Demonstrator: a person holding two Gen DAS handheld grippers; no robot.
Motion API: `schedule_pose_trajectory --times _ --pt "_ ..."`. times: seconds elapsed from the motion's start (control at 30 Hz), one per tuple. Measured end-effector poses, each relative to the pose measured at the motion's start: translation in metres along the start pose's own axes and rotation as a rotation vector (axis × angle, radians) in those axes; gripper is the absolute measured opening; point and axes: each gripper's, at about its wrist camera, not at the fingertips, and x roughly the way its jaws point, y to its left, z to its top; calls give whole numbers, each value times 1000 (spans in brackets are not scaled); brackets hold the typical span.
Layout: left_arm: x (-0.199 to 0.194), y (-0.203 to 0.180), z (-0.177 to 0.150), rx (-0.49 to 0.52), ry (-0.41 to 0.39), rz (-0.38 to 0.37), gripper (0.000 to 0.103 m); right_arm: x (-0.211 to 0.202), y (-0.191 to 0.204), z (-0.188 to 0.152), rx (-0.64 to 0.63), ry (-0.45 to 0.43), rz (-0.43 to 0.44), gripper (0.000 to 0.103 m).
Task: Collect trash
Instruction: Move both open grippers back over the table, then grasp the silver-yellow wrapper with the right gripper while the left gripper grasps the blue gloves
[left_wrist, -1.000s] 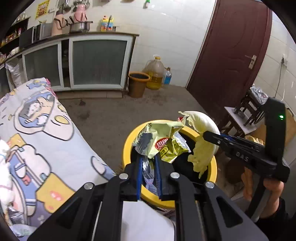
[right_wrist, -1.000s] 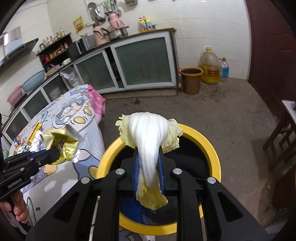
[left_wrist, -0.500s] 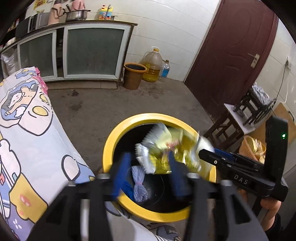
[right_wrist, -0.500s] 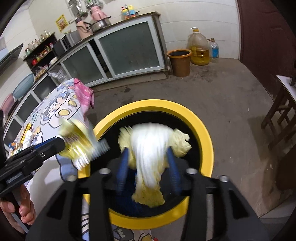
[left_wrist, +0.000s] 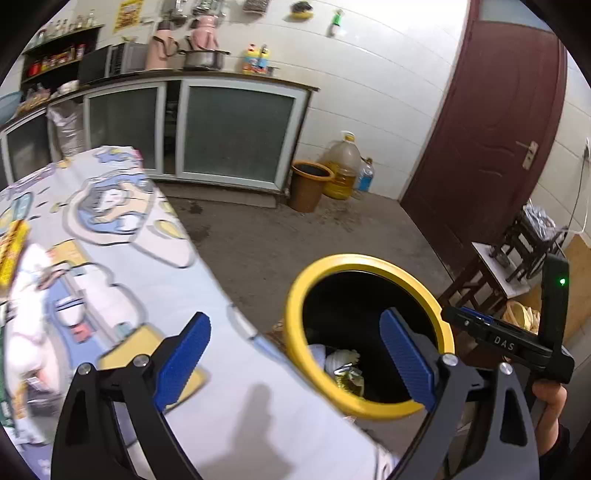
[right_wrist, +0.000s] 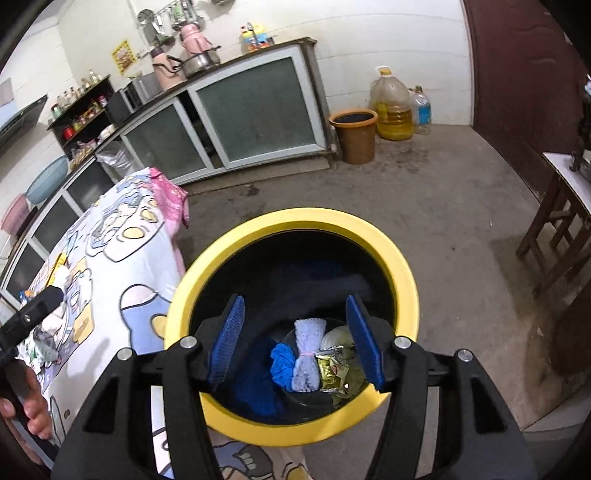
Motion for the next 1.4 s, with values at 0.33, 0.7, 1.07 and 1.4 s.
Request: schedule_pose_trajectory --times 0.33,0.7,1.07,1.4 --pt "-133 109 -40 -61 -102 166 90 -14 113 -18 -235 -12 230 55" --pt "-221 221 -121 -72 -14 411 90 1 290 -78 -592 99 481 55" --pt "-201 263 -132 -154 30 379 90 24 352 -87 -687 139 488 55" --pt "-169 271 -130 -145 86 340 89 47 368 -91 -709 184 471 55"
